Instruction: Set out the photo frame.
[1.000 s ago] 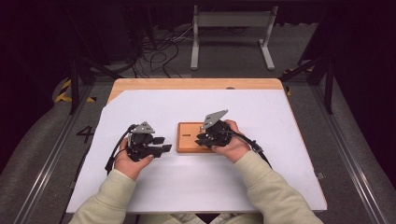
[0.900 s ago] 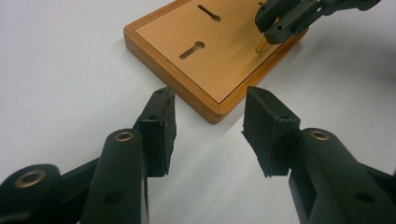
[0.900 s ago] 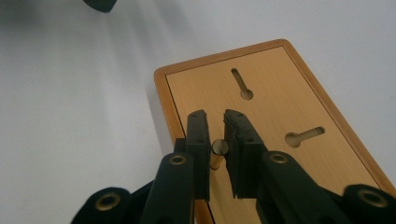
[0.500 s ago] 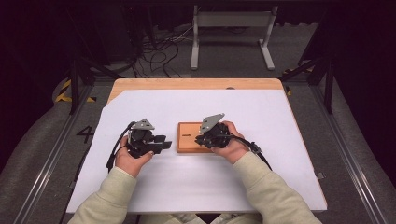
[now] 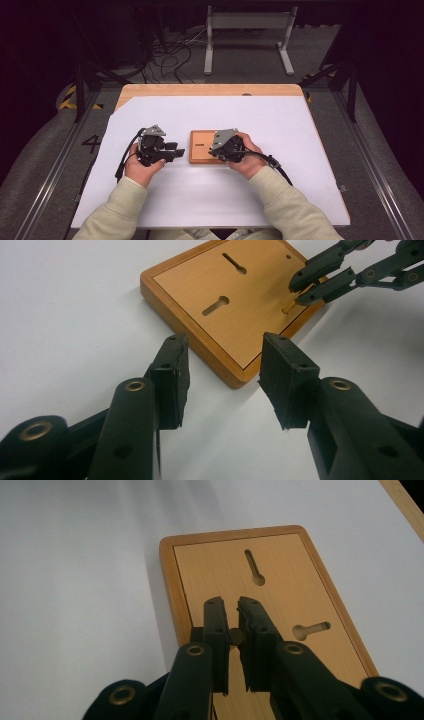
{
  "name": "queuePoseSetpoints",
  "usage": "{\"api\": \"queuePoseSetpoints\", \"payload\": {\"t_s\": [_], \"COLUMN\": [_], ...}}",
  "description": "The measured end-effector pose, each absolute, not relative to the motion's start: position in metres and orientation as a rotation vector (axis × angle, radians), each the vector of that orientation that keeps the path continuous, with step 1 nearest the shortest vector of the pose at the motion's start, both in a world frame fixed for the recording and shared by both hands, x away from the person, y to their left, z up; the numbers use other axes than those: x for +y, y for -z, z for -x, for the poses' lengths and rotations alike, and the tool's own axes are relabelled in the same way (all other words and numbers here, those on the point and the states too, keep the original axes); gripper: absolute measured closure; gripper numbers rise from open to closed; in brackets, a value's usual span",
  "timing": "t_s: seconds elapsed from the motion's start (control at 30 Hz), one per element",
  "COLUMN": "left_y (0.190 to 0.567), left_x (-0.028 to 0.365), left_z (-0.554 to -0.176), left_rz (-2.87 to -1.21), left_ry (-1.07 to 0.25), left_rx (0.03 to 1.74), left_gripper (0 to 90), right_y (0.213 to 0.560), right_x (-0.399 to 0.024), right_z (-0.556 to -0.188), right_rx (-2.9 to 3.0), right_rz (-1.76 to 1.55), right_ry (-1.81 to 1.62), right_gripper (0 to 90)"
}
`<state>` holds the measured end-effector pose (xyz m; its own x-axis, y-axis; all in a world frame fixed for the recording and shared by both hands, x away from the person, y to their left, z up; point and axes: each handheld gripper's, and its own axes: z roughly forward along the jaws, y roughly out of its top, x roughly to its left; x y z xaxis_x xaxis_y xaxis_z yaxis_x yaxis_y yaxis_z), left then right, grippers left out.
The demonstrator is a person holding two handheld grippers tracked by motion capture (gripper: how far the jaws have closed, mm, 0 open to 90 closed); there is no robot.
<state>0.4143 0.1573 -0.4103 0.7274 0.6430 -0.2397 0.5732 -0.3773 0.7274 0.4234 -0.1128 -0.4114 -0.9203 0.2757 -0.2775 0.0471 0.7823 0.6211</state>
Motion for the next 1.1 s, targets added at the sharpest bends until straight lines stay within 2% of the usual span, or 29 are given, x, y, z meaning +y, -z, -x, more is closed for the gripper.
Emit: {"api": "queuePoseSetpoints", "payload": {"t_s": [0.63, 1.1], "left_y": [0.414, 0.418], "left_x": [0.150, 0.140], "left_z": [-0.425, -0.440], "left_rz": [-2.024, -2.051], "left_ry": [-0.078, -0.047], "left_rx": [0.946, 0.985], "left_gripper": [49.8, 44.3], "right_y": [0.418, 0.420], "right_x": [-0.115, -0.115], "right_z": [-0.395, -0.383], "right_rx": [2.517, 2.484], "right_rz": [-0.172, -0.133], "right_ry": [-0.906, -0.874], "right_gripper": [84.2, 84.3]}}
